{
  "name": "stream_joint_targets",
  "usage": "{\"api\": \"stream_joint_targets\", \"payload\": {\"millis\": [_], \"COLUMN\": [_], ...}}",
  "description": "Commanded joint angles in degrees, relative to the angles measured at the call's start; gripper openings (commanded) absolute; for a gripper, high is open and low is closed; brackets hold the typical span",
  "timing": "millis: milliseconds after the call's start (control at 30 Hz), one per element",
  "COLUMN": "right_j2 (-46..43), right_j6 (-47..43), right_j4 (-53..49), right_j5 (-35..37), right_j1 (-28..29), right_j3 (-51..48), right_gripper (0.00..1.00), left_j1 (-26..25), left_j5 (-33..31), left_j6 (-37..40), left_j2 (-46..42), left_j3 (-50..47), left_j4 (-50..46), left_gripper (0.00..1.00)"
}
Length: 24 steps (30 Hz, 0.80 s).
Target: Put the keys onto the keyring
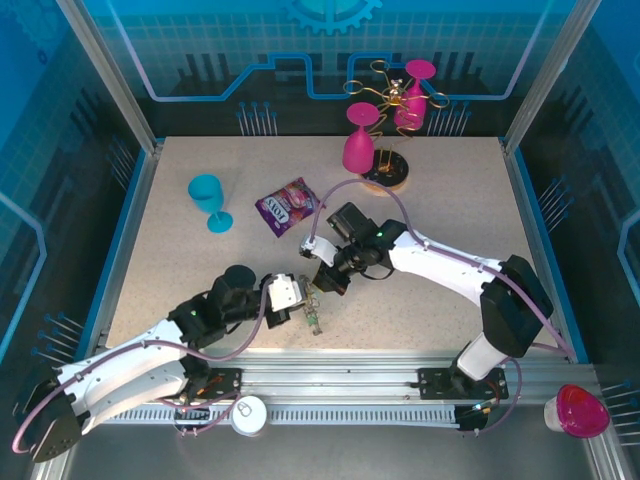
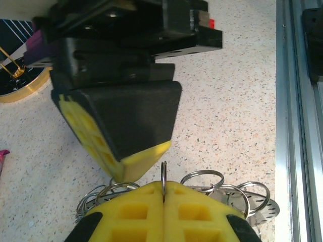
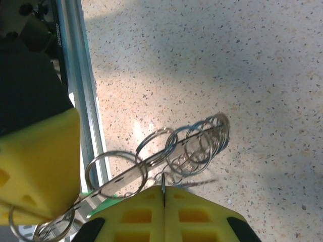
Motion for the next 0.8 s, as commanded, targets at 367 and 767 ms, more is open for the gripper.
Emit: {"api": "stream_joint_targets", "payload": {"millis": [367, 767], "right_j2": [-7.1, -14.6], "right_j6": [-2.7, -11.9], "right_j4": [2.3, 6.9], "right_j5": [-3.8, -5.8], "right_j1": [-2.6, -0.3], "right_j3": [-6.5, -10.4], "right_gripper": [0.00, 0.00], "left_j1": [-0.5, -1.4], "left_j5": [-3.4, -3.7], "left_j6": [1.5, 6.4], "left_j2": [-3.7, -3.2], "left_j3": [-2.5, -3.2], "left_j4": [6.5, 8.5], "left_gripper": [0.00, 0.00]}}
